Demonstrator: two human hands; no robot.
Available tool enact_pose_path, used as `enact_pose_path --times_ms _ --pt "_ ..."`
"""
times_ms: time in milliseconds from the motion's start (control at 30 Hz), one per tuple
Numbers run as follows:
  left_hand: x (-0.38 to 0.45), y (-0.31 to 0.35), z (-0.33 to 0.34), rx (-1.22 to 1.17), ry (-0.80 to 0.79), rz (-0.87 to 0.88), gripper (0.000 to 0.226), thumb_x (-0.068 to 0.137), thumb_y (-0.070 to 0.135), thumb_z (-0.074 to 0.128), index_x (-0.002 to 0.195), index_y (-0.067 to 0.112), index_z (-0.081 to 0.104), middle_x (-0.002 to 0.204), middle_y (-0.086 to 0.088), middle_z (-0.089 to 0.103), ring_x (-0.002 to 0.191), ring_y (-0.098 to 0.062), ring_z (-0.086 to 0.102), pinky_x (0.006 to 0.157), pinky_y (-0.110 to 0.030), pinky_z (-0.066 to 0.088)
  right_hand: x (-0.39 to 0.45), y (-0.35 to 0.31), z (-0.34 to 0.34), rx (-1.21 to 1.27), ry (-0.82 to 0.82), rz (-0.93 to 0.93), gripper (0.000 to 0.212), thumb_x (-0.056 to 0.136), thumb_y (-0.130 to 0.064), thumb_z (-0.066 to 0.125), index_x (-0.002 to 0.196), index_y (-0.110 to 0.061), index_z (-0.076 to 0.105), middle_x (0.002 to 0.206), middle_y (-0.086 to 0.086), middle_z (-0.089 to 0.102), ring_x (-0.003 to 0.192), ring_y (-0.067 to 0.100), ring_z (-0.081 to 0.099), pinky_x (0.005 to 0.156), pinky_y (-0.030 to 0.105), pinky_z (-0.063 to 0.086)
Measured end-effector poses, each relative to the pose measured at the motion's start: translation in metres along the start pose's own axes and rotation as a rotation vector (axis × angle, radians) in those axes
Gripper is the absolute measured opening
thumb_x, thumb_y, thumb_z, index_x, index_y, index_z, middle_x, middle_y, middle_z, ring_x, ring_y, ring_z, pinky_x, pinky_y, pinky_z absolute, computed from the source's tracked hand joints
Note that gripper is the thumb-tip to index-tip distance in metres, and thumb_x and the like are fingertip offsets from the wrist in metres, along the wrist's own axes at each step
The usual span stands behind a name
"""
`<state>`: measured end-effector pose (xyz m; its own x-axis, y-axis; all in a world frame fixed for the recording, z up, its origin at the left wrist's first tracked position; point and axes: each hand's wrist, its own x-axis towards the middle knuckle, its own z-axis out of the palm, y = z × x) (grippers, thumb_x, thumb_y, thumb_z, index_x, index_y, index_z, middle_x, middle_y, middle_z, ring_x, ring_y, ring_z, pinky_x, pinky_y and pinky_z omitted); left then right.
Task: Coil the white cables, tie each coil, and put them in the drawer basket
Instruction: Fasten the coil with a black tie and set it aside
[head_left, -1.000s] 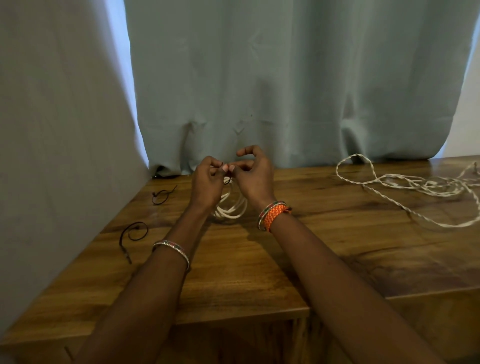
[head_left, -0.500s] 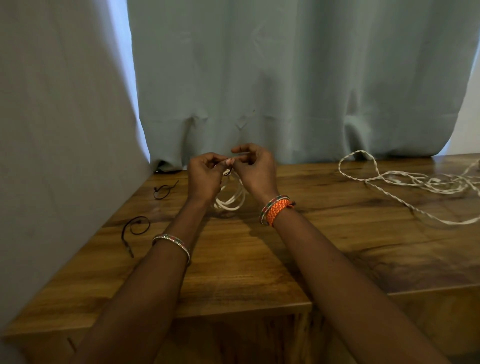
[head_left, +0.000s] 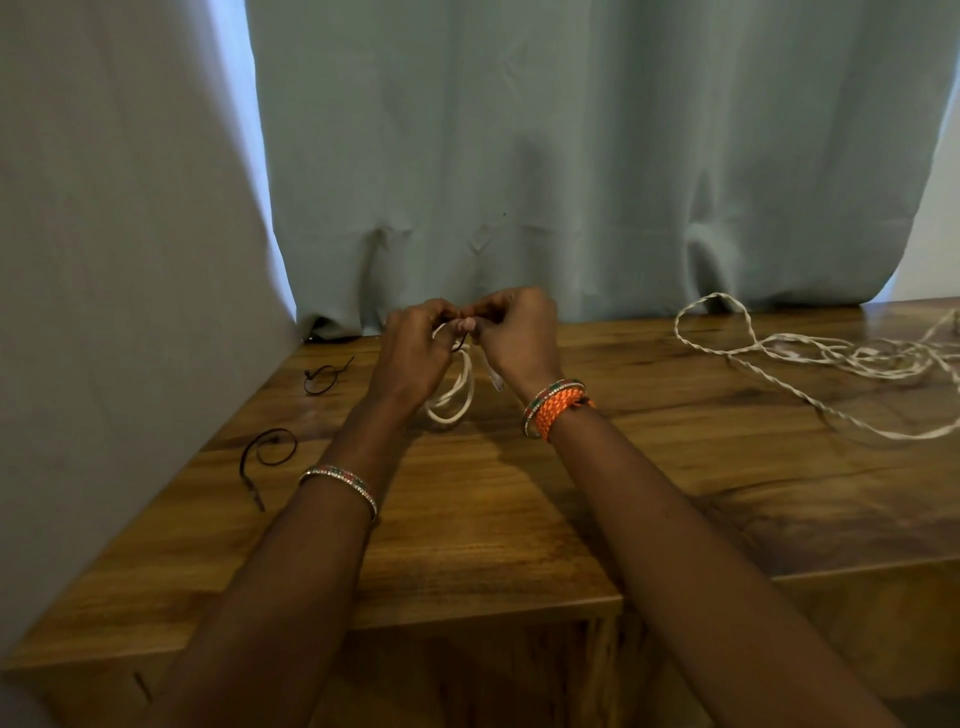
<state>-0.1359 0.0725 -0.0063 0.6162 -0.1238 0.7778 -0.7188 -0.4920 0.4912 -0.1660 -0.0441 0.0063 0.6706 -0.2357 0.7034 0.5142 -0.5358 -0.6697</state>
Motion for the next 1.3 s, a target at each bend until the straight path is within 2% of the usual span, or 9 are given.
enact_pose_path --times_ms 133,300,367,500,633,867,967,1167,1300 --pt "-0.004 0.0 -0.003 -0.033 -0.05 0.027 0.028 0.091 0.025 0.058 0.11 0.009 0.044 0.079 -0.004 0.068 0.07 -0.01 0.064 0.061 -0.015 0.045 0.0 -0.002 -0.004 -0.024 -0.059 -0.001 0.009 0.077 0.0 0.069 0.085 -0.001 0.074 0.072 0.004 0.068 0.064 0.007 0.061 0.054 0.003 0.045" --pt "-0.003 -0.005 -0.002 -0.006 -0.124 0.042 0.018 0.091 0.025 0.059 0.09 0.015 0.044 0.078 -0.008 0.067 0.073 -0.019 0.067 0.064 -0.039 0.053 0.007 0.004 -0.013 -0.04 -0.171 0.042 0.008 0.077 -0.001 0.072 0.084 -0.002 0.073 0.076 0.009 0.071 0.065 0.011 0.065 0.062 0.017 0.055" --pt "-0.002 -0.005 0.001 0.002 -0.122 0.025 0.013 0.089 0.016 0.061 0.085 0.014 0.048 0.078 -0.006 0.066 0.076 -0.017 0.067 0.067 -0.036 0.053 0.008 0.006 -0.014 -0.052 -0.185 0.051 0.008 0.077 -0.001 0.073 0.085 -0.003 0.074 0.076 0.008 0.071 0.064 0.011 0.064 0.061 0.016 0.054" --pt "0.0 -0.003 0.001 -0.051 -0.032 -0.026 0.016 0.082 0.012 0.069 0.074 0.01 0.056 0.066 0.008 0.058 0.065 0.001 0.056 0.057 -0.007 0.041 0.007 0.004 -0.012 -0.097 -0.199 0.014 0.006 0.078 -0.003 0.071 0.083 -0.005 0.074 0.072 0.005 0.069 0.062 0.006 0.06 0.053 0.004 0.044" --pt "0.0 -0.004 -0.001 -0.065 -0.04 -0.06 0.014 0.081 0.012 0.07 0.074 0.01 0.058 0.067 0.008 0.058 0.065 0.0 0.055 0.057 -0.006 0.04 0.007 0.001 -0.009 -0.135 -0.205 -0.025 0.003 0.077 -0.004 0.071 0.079 -0.004 0.074 0.07 0.006 0.067 0.069 0.013 0.061 0.056 0.012 0.043" --pt "-0.003 0.0 -0.008 0.04 -0.23 0.024 0.022 0.089 0.015 0.059 0.096 0.015 0.038 0.079 -0.01 0.068 0.07 -0.02 0.066 0.063 -0.035 0.052 0.007 0.0 -0.014 -0.201 -0.269 -0.038 0.004 0.076 -0.006 0.073 0.08 -0.006 0.074 0.074 0.004 0.068 0.066 0.008 0.06 0.05 0.004 0.038" --pt "-0.002 -0.002 -0.009 0.131 -0.297 0.056 0.028 0.088 0.015 0.057 0.103 0.02 0.033 0.085 -0.015 0.068 0.071 -0.027 0.065 0.066 -0.046 0.055 0.006 0.0 -0.014 -0.248 -0.29 -0.03 0.001 0.076 -0.007 0.071 0.075 -0.008 0.072 0.072 0.003 0.064 0.063 0.008 0.057 0.049 0.011 0.035" --pt "0.0 0.005 -0.008 0.083 -0.329 0.014 0.027 0.083 0.011 0.061 0.098 0.019 0.039 0.086 -0.012 0.069 0.068 -0.017 0.063 0.062 -0.037 0.054 0.003 -0.002 -0.013 -0.226 -0.184 -0.034 0.022 0.073 -0.007 0.06 0.052 -0.013 0.058 0.05 0.001 0.054 0.048 0.009 0.049 0.041 0.011 0.03" --pt "-0.002 0.014 -0.005 -0.05 -0.238 -0.091 0.017 0.081 0.008 0.064 0.09 0.009 0.049 0.073 -0.011 0.066 0.04 0.005 0.047 0.038 -0.009 0.035 0.001 -0.006 -0.012 -0.188 -0.123 -0.045 0.015 0.072 -0.009 0.058 0.058 -0.007 0.063 0.055 0.008 0.062 0.053 0.018 0.058 0.049 0.026 0.046"
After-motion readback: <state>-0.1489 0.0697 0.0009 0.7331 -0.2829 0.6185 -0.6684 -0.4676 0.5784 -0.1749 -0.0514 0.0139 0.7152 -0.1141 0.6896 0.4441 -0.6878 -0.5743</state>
